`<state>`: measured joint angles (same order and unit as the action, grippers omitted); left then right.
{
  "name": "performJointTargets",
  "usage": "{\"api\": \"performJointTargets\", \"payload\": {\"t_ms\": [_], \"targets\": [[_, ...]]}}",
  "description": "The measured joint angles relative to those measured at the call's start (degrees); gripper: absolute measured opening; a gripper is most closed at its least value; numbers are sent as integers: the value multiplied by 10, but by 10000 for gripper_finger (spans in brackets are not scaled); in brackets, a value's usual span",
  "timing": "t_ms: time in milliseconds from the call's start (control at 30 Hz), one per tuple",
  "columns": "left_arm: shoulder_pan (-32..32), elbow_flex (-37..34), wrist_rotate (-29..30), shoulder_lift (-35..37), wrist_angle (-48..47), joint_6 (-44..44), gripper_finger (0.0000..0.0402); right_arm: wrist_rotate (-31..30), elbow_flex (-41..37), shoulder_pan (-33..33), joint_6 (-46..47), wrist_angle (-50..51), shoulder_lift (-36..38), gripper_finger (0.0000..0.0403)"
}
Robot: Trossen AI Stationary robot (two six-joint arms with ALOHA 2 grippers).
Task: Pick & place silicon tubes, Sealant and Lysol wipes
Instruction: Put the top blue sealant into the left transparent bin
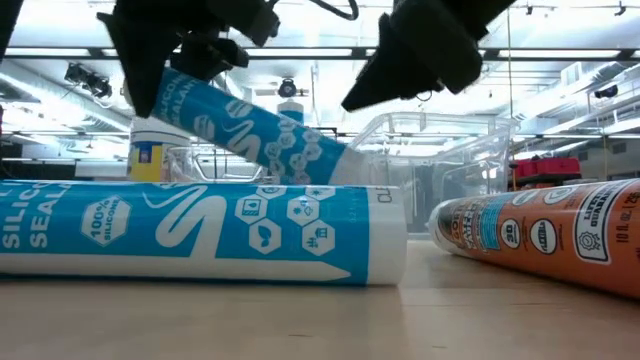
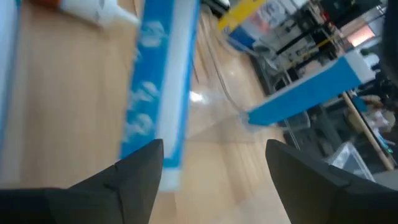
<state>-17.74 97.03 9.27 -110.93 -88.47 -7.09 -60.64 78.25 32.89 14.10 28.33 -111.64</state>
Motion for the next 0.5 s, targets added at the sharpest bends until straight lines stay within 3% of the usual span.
{"api": "performJointTargets", "payload": {"t_ms": [133,267,500], "targets": [[7,16,6,1,-16,2,219,4,0,2,-57,-79,0,290],[7,38,3,1,-16,7,219,51,0,-8,-99,-145,0,290],[1,81,-10,0,-17,10,219,128,0,-43,-82,-155,0,290]]}}
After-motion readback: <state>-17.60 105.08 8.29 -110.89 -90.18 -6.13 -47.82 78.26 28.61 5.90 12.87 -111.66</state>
